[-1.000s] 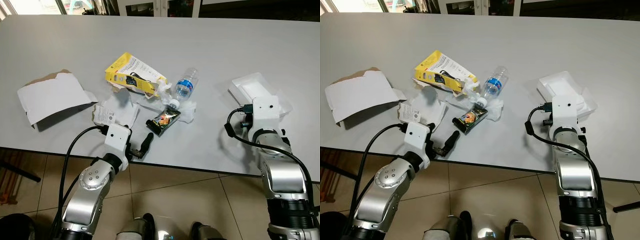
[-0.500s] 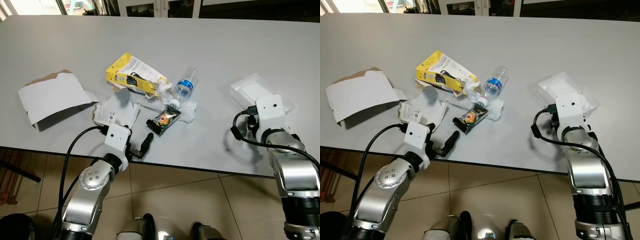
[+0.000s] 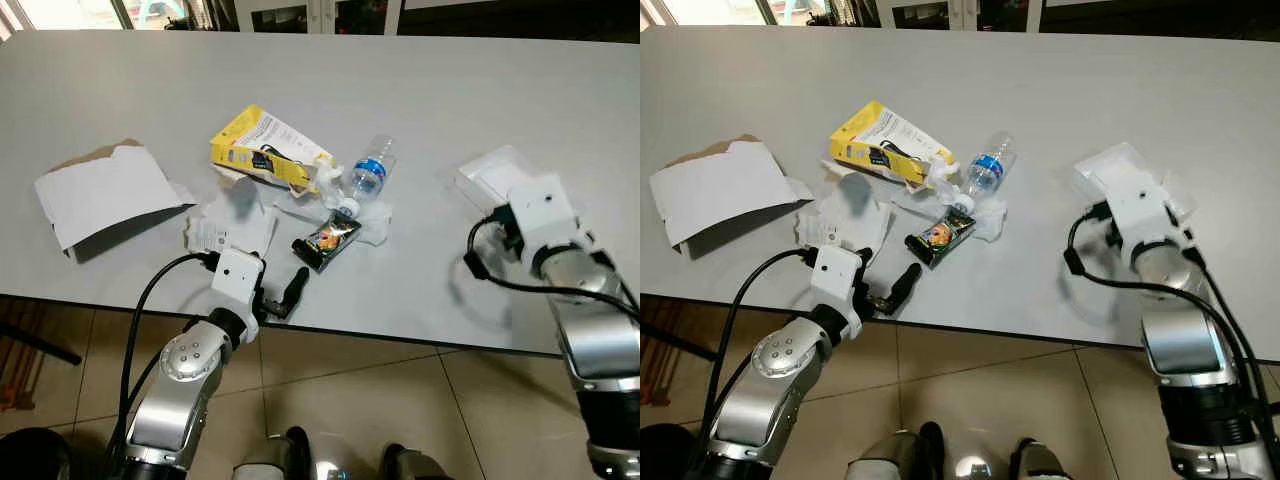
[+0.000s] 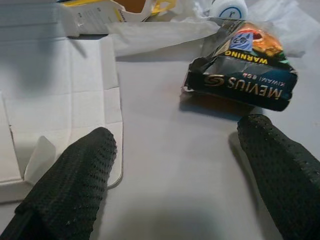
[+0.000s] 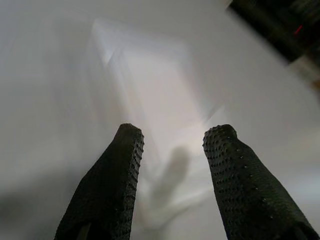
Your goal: Picking trash to rubbish bin
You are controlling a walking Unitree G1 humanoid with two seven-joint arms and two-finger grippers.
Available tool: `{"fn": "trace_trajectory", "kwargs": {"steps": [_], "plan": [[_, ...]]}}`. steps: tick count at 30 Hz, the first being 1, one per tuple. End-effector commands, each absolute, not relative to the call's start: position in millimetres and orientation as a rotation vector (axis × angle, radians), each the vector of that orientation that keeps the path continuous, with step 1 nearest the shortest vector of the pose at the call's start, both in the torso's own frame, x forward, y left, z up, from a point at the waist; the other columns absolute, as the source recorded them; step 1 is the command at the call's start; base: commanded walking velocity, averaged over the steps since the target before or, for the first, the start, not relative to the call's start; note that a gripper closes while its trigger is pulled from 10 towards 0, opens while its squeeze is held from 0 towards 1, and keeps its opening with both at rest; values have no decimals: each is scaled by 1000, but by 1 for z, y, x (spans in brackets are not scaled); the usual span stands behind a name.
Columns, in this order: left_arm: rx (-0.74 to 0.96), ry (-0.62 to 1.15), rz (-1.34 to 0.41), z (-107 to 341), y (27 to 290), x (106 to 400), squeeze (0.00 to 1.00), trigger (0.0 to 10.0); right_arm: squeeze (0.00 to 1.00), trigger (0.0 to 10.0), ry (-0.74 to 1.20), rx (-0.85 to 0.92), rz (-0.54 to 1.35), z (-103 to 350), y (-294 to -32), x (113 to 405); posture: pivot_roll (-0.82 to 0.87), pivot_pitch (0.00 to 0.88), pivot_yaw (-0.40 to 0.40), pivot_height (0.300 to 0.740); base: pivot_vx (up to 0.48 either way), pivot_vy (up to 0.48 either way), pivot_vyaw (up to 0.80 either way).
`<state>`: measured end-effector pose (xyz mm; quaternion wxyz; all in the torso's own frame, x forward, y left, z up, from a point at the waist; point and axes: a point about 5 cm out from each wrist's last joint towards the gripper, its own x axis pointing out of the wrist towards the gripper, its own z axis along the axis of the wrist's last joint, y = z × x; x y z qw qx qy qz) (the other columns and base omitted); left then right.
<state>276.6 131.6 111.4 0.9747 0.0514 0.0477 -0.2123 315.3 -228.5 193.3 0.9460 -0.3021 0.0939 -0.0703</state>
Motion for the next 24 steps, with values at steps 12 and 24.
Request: {"fn": "trace_trajectory", "kwargs": {"steps": [12, 24], "plan": [[113, 112, -437, 107, 128, 277, 0, 10000, 0, 10000, 261, -621, -139, 192, -234, 288, -31, 198, 81, 740, 0, 0, 0], [109, 114, -452, 106, 124, 281, 0, 10000, 0, 10000, 362, -425, -165, 182, -246, 282, -48, 191, 80, 740, 0, 0, 0]]}}
